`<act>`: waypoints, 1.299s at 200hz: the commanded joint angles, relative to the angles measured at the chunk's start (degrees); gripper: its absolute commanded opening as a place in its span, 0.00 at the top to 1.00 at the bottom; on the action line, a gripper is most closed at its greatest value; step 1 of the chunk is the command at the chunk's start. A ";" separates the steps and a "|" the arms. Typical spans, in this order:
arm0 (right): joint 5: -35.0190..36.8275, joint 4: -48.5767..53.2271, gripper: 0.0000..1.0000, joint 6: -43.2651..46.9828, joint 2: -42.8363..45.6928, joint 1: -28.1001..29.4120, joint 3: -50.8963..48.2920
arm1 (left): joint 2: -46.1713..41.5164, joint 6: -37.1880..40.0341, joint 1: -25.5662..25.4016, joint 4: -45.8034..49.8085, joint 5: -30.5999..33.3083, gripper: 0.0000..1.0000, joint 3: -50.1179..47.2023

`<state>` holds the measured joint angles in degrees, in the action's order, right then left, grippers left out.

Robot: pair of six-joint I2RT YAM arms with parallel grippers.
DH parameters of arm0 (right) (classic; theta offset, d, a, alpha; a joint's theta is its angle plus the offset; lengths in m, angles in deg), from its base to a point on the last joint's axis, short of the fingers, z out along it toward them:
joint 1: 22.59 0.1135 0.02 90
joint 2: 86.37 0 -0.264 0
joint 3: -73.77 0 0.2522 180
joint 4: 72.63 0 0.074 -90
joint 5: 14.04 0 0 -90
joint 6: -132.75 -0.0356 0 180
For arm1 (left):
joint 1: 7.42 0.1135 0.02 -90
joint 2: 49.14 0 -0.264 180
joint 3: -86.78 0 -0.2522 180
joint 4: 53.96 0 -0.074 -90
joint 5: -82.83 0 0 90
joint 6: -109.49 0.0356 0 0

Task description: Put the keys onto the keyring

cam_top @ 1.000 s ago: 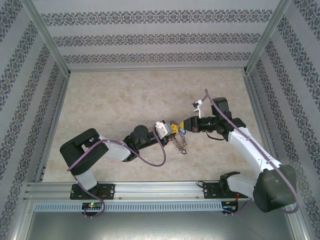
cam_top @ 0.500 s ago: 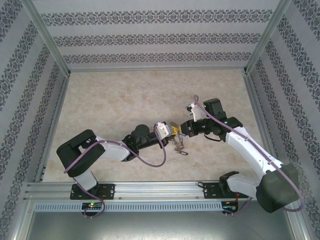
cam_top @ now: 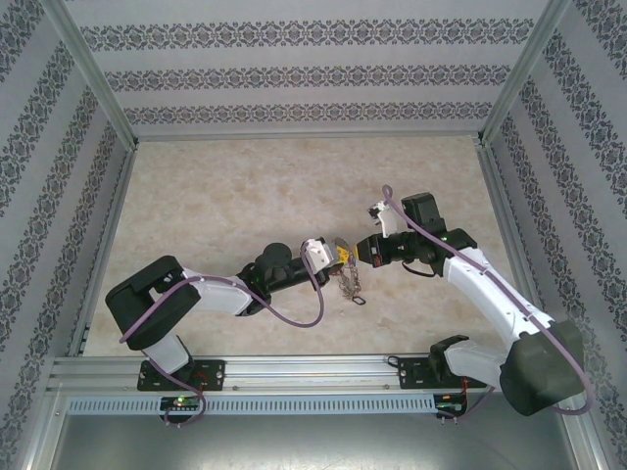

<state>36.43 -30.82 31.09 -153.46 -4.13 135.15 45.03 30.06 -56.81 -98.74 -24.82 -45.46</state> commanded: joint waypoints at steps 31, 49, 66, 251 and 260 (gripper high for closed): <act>-0.93 0.72 1.00 -1.25 -3.63 -0.91 -0.32 | -0.75 0.32 -0.37 -6.15 -2.21 1.00 1.39; -0.85 -0.30 1.00 -1.42 -1.46 -0.92 -0.40 | -0.92 0.71 -0.38 -3.90 -1.58 1.00 1.84; -2.31 -0.93 1.00 -0.95 0.77 -0.48 0.14 | -1.24 1.20 -0.36 -1.42 -1.20 1.00 2.08; 11.60 -4.15 1.00 -8.84 0.02 11.84 12.73 | -30.64 1.69 -0.27 19.87 16.29 0.45 -8.74; 11.93 -4.91 1.00 -9.49 -1.69 13.79 14.67 | -34.58 2.46 -0.26 22.19 20.19 0.44 -9.44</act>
<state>46.92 -30.58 24.86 -152.17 5.66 144.53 18.50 31.30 -56.83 -82.72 -16.40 -52.54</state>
